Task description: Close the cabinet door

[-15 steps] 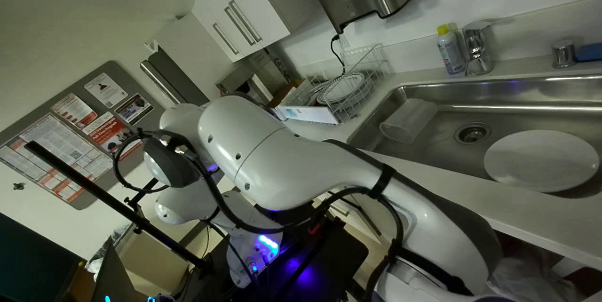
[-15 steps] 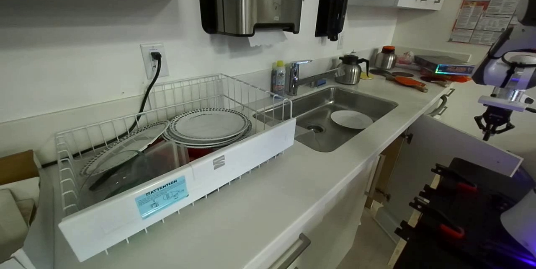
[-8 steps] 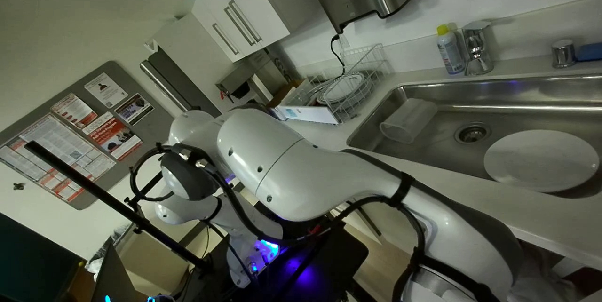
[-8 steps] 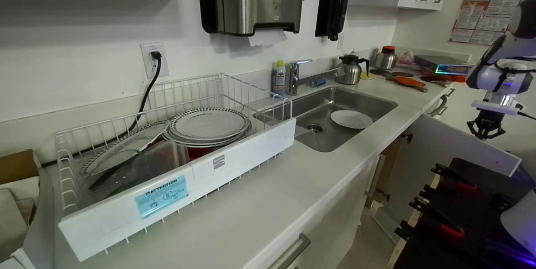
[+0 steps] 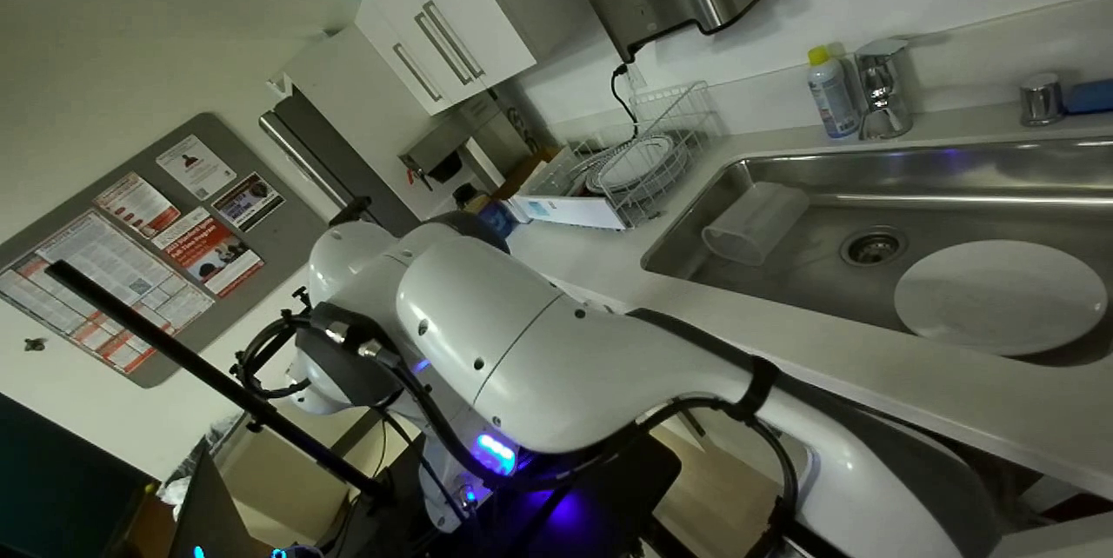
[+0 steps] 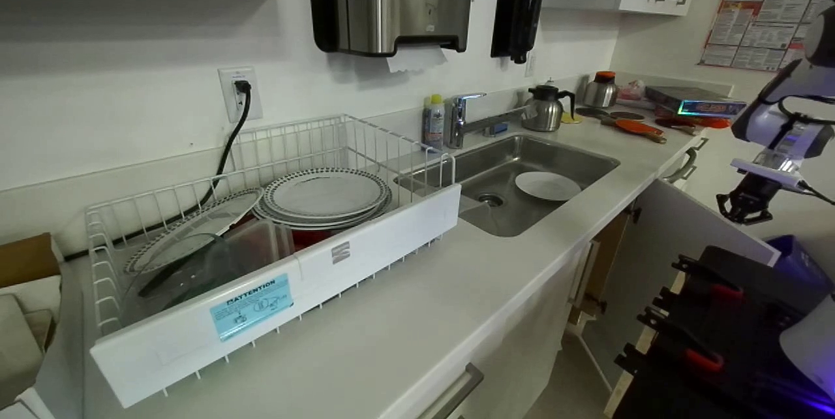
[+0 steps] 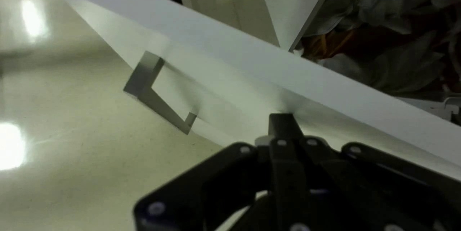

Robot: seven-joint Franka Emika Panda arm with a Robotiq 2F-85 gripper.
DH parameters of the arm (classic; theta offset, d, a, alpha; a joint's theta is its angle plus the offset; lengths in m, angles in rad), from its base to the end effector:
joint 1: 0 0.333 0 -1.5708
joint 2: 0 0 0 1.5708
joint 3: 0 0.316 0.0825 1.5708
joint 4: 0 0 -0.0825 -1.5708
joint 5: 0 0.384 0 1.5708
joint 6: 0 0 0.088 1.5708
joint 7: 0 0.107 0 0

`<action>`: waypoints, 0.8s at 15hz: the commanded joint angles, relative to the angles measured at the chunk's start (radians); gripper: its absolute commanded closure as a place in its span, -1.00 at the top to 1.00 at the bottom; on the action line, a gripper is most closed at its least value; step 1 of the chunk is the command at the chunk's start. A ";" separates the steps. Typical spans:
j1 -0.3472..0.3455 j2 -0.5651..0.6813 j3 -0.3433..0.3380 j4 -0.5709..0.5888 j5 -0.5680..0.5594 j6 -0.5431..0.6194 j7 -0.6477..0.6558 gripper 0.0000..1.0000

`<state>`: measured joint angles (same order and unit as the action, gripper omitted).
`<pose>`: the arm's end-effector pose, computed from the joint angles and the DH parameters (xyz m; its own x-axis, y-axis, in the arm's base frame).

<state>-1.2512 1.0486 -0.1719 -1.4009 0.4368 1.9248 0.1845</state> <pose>0.1382 -0.6384 0.0466 -0.2011 -0.8392 -0.5053 -0.9654 0.2571 -0.0427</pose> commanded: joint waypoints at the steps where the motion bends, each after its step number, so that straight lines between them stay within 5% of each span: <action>1: -0.047 0.004 0.074 -0.049 0.114 -0.038 -0.023 -1.00; 5: -0.065 -0.005 0.142 -0.143 0.237 -0.001 -0.147 -1.00; 12: 0.017 -0.029 0.184 -0.241 0.418 0.025 -0.325 -1.00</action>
<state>-1.2725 1.0636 0.0059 -1.5684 0.7851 1.9192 -0.0785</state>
